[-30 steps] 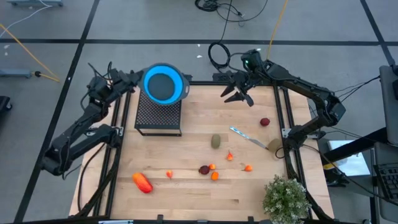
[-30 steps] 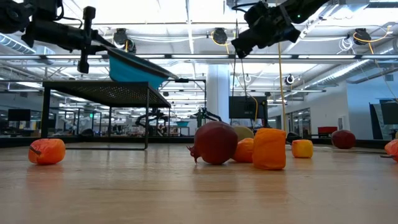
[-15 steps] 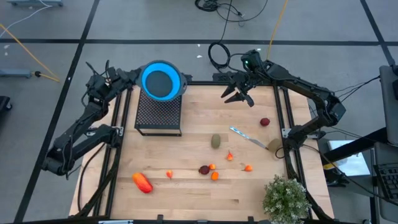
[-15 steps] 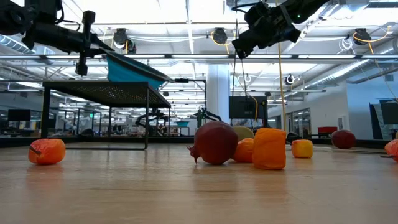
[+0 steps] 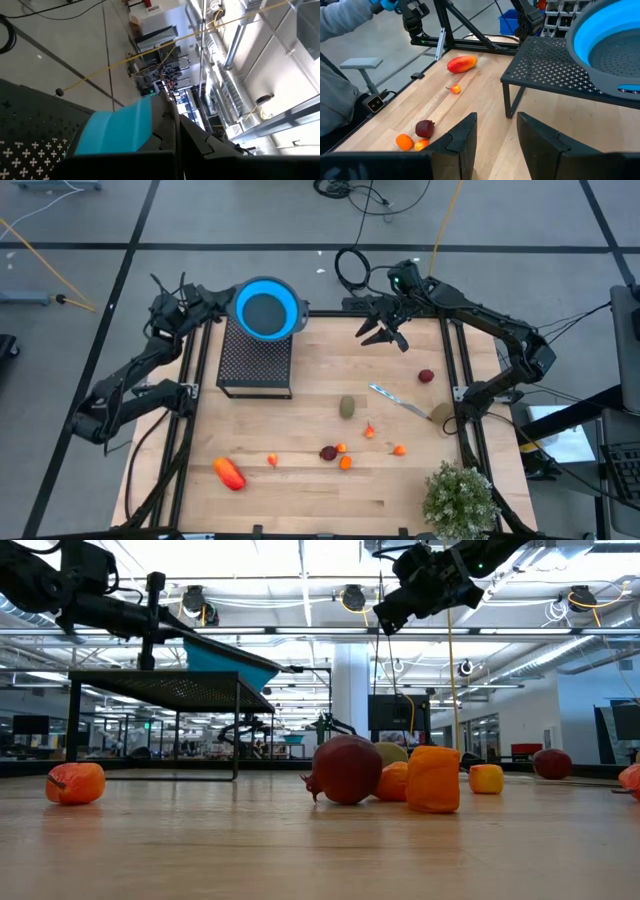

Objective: Pick & Place Fruit
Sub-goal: Put the blue strainer bowl on the shelf

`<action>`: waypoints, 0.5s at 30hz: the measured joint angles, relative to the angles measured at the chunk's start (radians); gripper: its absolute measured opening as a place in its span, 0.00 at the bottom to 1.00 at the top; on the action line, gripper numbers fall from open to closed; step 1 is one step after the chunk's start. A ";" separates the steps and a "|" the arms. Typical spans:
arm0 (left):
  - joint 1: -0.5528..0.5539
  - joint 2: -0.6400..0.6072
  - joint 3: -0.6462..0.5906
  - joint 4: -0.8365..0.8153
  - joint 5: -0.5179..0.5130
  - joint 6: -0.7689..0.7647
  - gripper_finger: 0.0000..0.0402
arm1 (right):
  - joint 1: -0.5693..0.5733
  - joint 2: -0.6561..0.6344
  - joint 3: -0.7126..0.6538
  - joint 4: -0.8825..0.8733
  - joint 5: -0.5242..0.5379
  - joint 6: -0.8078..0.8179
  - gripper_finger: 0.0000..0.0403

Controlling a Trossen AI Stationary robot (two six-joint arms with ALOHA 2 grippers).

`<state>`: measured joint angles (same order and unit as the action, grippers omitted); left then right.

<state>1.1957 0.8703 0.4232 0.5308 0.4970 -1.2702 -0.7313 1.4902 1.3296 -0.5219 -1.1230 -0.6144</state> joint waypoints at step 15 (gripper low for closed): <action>0.017 -0.033 0.000 -0.089 0.004 0.005 0.00 | 0.000 0.000 0.000 -0.004 0.001 0.000 0.32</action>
<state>1.2125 0.8375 0.4236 0.4421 0.5014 -1.2655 -0.7315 1.4902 1.3296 -0.5255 -1.1225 -0.6144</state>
